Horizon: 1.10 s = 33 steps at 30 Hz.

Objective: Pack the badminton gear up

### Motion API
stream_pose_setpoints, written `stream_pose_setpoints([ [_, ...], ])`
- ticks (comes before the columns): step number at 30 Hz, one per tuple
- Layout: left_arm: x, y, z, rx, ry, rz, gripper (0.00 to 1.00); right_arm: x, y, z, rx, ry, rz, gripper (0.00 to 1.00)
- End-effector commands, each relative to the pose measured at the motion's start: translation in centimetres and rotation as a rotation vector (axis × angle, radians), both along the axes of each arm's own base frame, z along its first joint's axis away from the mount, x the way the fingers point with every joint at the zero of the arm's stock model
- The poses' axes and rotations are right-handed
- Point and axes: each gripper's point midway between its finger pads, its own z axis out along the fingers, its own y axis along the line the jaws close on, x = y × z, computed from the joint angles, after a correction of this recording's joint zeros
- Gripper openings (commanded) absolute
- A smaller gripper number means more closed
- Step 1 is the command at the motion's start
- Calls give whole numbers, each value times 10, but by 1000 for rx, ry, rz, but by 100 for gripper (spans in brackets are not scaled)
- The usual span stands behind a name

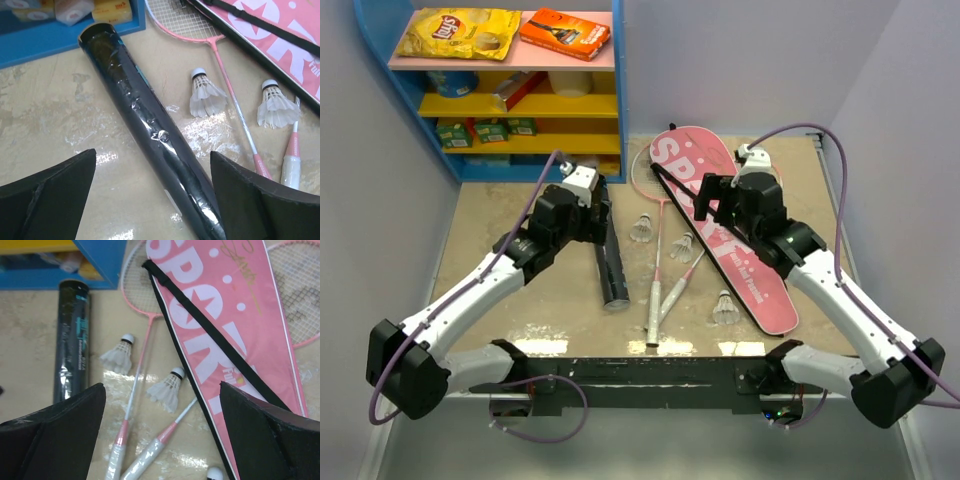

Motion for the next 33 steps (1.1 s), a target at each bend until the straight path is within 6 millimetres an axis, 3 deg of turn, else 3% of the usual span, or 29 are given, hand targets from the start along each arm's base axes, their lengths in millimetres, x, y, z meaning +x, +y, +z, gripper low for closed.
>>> stream_pose_setpoints([
  [1,4,-10,-4,-38,10,-10,100,-11,14,37,83,-58,79,99],
  [8,10,-14,-18,-73,79,54,100,-23,4,43,105,-76,57,99],
  [17,23,6,-14,-44,77,220,100,-17,-6,8,40,23,-23,99],
  [18,27,12,-28,-13,120,247,100,-17,-2,6,45,30,-7,99],
  [24,67,32,-64,-109,217,308,100,-18,3,-9,43,66,21,99],
  [26,79,26,-65,-106,224,302,100,-19,5,-12,41,70,32,99],
  [27,81,24,-84,-79,280,306,100,-19,5,-15,38,73,35,99],
  [29,90,18,-88,-89,299,305,100,-20,3,-19,28,80,32,99],
  [30,92,15,-99,-78,319,305,100,-20,3,-20,24,83,31,99],
  [33,101,11,-103,-89,314,310,100,-22,3,-25,15,99,39,99],
])
